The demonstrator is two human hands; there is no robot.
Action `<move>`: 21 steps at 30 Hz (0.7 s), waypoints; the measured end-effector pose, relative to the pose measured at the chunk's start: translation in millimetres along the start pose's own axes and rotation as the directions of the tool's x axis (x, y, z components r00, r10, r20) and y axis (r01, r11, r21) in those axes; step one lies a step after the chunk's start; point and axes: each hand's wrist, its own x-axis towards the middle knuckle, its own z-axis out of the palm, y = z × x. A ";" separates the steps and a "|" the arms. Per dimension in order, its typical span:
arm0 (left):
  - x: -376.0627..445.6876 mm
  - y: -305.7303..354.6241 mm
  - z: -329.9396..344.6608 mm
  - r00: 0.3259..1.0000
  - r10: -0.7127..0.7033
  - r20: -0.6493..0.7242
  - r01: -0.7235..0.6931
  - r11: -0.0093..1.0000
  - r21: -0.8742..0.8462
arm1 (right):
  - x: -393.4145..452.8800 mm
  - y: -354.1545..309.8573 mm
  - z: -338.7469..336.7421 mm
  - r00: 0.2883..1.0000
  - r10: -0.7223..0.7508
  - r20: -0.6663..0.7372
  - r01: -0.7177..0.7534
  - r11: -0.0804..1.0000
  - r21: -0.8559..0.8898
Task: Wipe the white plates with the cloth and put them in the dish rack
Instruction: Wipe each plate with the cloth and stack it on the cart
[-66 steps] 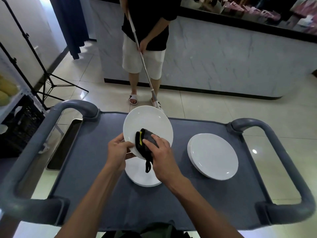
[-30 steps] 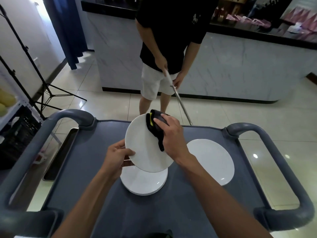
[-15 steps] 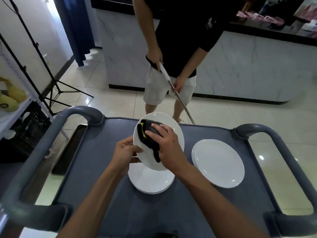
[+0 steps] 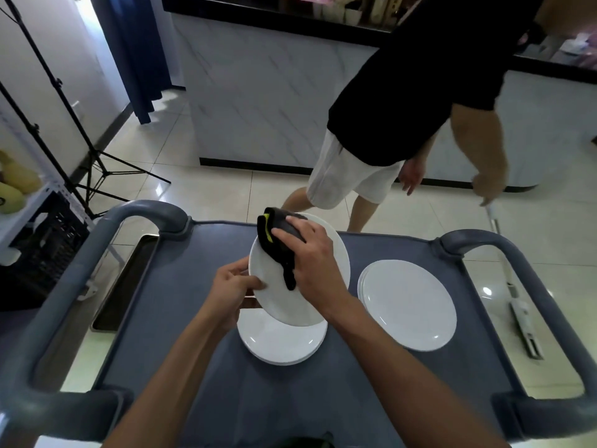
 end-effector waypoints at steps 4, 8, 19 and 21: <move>1.0 -0.7 -2.4 0.999 0.024 -0.024 -0.024 0.999 -0.026 | 12.5 10.1 -6.0 0.996 0.043 -0.072 -0.047 0.997 -0.054; 2.3 0.1 -3.3 0.996 0.055 -0.068 -0.059 0.997 -0.055 | 17.8 20.7 -14.1 0.984 0.130 -0.120 -0.137 0.990 -0.045; 2.4 0.0 -16.0 0.991 0.122 -0.049 -0.124 0.992 -0.040 | 23.7 49.8 -47.7 0.978 0.208 0.011 -0.203 0.941 0.270; 2.9 1.4 -19.8 0.990 0.140 -0.020 -0.140 0.990 -0.024 | 25.6 53.1 -53.8 0.974 0.218 0.055 -0.224 0.919 0.324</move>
